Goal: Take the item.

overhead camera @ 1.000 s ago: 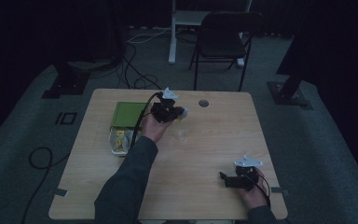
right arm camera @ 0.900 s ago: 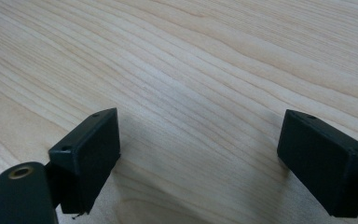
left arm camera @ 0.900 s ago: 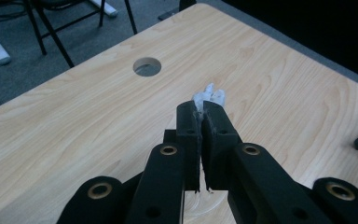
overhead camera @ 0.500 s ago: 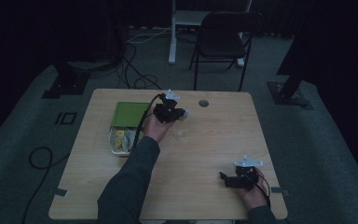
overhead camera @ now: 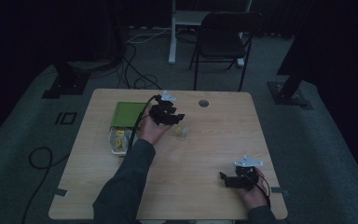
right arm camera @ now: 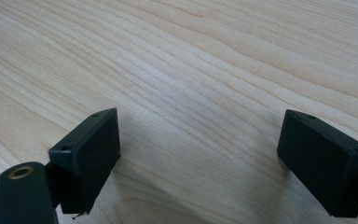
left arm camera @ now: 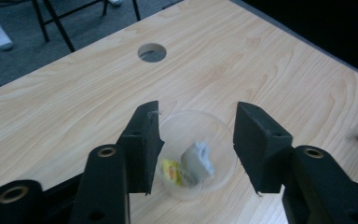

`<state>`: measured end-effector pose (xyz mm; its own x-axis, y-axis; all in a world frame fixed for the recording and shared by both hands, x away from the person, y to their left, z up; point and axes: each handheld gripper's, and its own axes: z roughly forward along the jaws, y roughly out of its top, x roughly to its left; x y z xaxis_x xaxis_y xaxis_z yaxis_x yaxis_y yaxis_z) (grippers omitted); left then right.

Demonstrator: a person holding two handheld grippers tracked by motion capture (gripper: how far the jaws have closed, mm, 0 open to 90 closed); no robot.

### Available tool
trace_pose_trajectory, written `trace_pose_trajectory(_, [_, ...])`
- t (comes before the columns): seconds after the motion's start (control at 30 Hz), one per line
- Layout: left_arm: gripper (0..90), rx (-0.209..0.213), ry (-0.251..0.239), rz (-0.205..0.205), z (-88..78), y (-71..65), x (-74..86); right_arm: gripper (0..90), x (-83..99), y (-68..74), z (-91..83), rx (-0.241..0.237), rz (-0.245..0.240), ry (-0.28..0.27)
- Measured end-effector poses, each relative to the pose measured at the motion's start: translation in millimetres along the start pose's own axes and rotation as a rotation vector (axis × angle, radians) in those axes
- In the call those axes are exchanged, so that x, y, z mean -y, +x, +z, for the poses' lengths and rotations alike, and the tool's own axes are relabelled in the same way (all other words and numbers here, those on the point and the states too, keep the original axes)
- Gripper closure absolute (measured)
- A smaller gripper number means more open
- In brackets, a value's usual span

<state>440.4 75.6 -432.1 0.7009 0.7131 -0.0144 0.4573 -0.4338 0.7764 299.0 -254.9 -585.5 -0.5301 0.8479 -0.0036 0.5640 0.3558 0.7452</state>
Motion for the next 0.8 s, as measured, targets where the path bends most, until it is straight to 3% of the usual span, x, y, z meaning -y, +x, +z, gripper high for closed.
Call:
trace_pose_trajectory(0.43, [47.6,-0.046,-0.012,0.014,-37.7,4.7,31.3,12.8,0.1,0.1,-0.1,-0.001,-0.001,0.001])
trace_pose_trajectory(0.8, [47.3,-0.011,-0.027,0.01,-62.5,3.4,56.4,12.8,0.1,0.1,-0.1,0.0,-0.001,0.0])
